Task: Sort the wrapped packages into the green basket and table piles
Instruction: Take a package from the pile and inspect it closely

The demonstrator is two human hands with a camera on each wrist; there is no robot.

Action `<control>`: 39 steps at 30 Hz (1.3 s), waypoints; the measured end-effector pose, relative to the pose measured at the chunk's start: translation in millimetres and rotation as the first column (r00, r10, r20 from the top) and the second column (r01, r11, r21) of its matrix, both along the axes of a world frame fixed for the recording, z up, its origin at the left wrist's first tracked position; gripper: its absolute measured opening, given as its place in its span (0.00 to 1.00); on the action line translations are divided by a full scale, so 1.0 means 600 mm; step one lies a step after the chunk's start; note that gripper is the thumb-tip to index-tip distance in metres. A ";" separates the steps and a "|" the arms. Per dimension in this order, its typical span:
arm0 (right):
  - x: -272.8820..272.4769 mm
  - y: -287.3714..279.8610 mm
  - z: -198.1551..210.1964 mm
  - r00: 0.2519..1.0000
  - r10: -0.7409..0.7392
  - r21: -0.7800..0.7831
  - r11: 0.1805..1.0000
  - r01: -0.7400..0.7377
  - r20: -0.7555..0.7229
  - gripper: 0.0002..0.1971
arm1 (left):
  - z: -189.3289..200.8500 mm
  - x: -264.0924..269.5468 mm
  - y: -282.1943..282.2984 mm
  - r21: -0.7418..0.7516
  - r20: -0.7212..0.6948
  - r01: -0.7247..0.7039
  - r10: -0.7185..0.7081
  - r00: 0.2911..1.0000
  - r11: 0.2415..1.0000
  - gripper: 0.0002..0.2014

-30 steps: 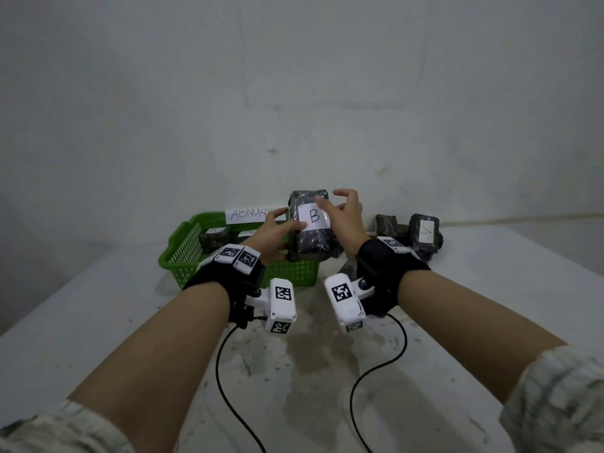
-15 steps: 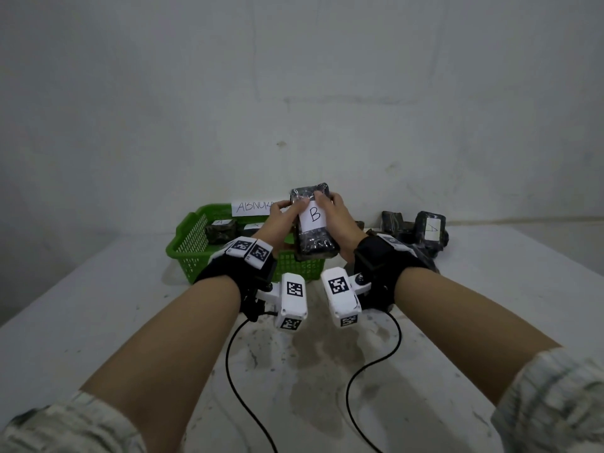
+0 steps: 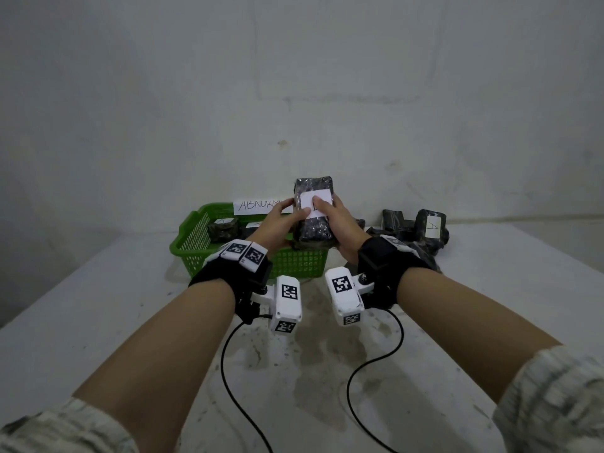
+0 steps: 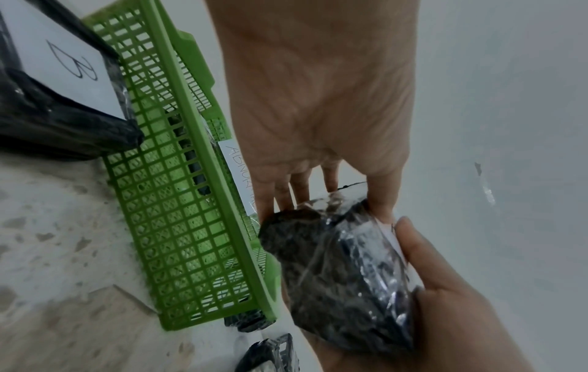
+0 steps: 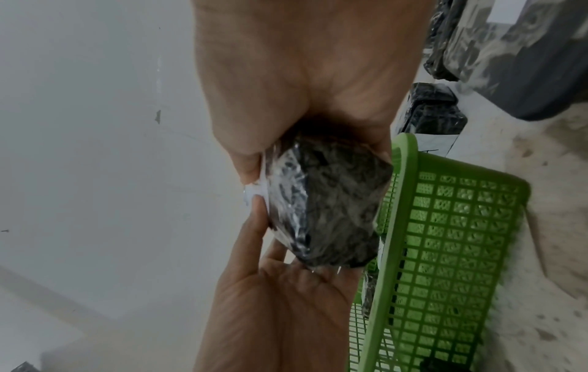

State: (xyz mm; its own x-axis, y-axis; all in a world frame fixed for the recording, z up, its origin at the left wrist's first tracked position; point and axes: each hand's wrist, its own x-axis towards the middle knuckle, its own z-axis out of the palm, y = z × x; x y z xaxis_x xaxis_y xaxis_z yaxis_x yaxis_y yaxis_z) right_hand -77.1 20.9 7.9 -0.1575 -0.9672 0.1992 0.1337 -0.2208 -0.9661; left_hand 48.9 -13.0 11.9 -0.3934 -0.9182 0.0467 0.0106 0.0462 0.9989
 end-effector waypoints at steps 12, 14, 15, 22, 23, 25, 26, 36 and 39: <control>0.006 0.009 -0.009 0.993 0.116 -0.016 0.993 -0.116 0.032 0.25 | -0.009 0.016 -0.008 0.005 -0.057 -0.016 0.016 0.998 1.000 0.26; 0.008 0.007 -0.011 0.993 0.107 -0.016 0.994 -0.107 0.056 0.25 | -0.015 0.015 -0.009 -0.001 -0.033 -0.006 0.006 0.999 1.000 0.26; 0.008 0.008 -0.012 0.992 0.115 -0.018 0.993 -0.114 0.058 0.25 | -0.016 0.014 -0.008 -0.002 -0.032 -0.005 0.005 0.999 1.000 0.26; -0.001 0.011 -0.016 0.986 0.166 0.023 0.986 -0.167 0.035 0.31 | -0.025 0.016 -0.015 0.008 -0.035 -0.014 0.015 0.999 1.000 0.25; -0.003 0.010 -0.017 0.990 0.139 0.015 0.990 -0.139 0.000 0.33 | -0.025 0.016 -0.014 0.000 -0.030 -0.019 0.019 0.999 1.000 0.25; -0.010 0.007 -0.019 0.990 0.085 -0.021 0.996 -0.088 -0.111 0.42 | -0.023 0.017 -0.015 -0.075 -0.015 -0.040 0.039 0.999 0.996 0.26; -0.013 0.007 -0.020 0.981 0.060 -0.039 0.997 -0.068 -0.185 0.47 | -0.021 0.017 -0.017 -0.120 -0.006 -0.047 0.047 0.999 0.992 0.26; -0.014 0.007 -0.004 0.972 -0.115 -0.148 0.985 0.086 -0.204 0.12 | -0.001 0.021 -0.008 -0.036 -0.172 0.077 -0.082 0.982 0.996 0.18; -0.018 0.001 -0.001 0.981 -0.163 -0.118 0.982 0.150 -0.107 0.10 | -0.006 0.028 -0.011 -0.005 -0.160 0.009 -0.010 0.987 1.000 0.22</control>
